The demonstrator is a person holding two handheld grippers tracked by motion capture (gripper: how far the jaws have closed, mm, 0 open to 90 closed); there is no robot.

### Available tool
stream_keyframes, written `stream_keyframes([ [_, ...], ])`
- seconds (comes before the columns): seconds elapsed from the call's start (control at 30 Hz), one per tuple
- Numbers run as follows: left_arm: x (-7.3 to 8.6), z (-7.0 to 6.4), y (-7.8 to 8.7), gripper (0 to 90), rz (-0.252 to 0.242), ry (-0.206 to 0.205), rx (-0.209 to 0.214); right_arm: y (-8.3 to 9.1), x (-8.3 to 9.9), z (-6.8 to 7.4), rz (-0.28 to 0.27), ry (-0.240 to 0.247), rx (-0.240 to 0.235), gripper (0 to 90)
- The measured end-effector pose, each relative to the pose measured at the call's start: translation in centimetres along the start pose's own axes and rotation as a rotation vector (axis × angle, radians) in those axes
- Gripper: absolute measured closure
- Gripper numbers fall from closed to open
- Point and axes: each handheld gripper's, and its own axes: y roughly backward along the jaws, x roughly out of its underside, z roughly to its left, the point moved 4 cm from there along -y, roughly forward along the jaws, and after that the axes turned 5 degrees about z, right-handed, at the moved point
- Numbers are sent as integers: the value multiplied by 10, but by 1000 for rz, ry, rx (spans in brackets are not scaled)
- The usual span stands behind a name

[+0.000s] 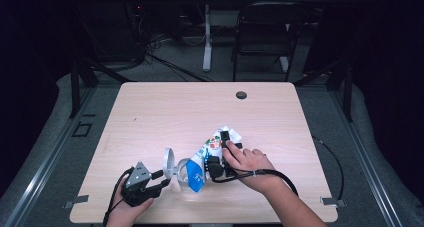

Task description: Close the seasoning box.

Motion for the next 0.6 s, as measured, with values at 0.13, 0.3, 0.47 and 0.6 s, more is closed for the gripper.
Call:
stream_keyframes([
  [0.13, 0, 0, 0, 609, 1, -1, 1, 0, 0, 0, 1, 1, 0, 525],
  [0.3, 0, 0, 0, 609, 0, -1, 0, 0, 0, 0, -6, 4, 5, 525],
  [0.47, 0, 0, 0, 609, 0, 1, 1, 0, 0, 0, -5, 6, 7, 526],
  [0.6, 0, 0, 0, 609, 1, -1, 1, 0, -1, 0, -4, 7, 9, 526],
])
